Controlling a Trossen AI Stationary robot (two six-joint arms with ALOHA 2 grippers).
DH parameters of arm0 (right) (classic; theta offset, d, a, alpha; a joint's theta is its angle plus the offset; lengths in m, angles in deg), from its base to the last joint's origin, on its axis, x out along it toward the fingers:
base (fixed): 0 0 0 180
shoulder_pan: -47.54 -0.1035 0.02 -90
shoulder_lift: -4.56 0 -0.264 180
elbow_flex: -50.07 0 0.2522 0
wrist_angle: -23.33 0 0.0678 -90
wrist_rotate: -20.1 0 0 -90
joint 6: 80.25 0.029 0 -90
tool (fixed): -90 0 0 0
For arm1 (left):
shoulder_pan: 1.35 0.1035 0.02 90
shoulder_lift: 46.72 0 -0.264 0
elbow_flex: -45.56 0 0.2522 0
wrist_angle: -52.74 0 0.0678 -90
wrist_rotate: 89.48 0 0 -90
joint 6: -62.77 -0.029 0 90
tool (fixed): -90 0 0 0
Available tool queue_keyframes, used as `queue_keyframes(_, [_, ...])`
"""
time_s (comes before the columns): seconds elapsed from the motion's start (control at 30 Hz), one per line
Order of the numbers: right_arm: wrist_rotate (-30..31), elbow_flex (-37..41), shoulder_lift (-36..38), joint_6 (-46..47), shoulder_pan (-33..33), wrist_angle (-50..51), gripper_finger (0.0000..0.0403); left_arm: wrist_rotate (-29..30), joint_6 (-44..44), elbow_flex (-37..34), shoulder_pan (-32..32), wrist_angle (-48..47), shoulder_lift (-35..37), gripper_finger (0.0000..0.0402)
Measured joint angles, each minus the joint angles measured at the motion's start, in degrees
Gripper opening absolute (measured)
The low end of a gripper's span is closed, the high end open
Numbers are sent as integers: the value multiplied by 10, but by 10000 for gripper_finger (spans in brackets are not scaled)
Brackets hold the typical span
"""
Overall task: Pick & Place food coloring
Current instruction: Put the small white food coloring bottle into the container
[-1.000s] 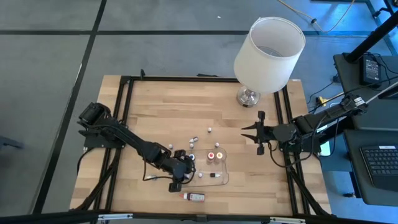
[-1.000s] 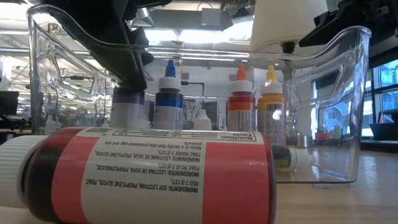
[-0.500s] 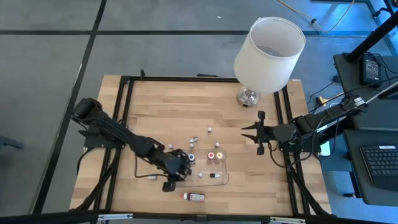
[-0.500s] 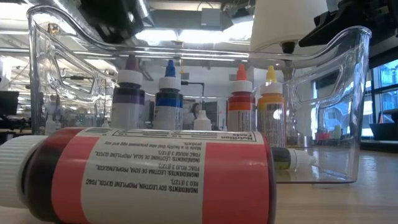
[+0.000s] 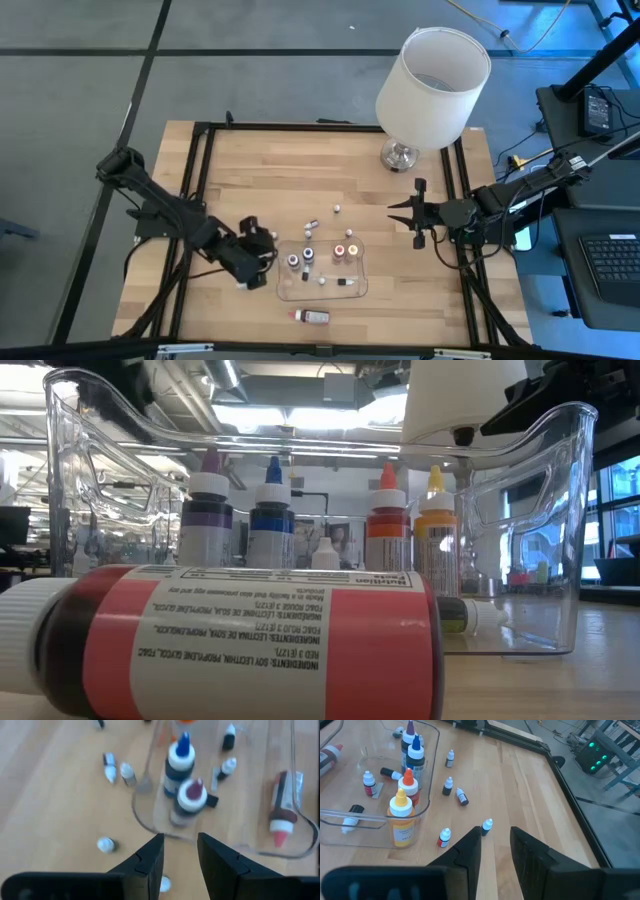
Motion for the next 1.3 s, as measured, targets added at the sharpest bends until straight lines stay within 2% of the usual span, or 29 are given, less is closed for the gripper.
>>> queue_keyframes(0.27, [0,0,0,0,0,0,107,-6,78,-65,-27,14,0,111])
queue_keyframes(0.53, [-4,0,0,2,0,0,107,-7,84,-111,-29,33,-2,111])
queue_keyframes(0.83, [-5,0,0,3,0,0,107,-8,64,-117,-29,39,-2,117])
queue_keyframes(1.0, [-5,0,0,3,0,0,107,-5,17,-117,-27,42,-2,114])
queue_keyframes(1.3, [-5,0,0,3,0,0,107,-20,41,-117,-27,48,-3,117])
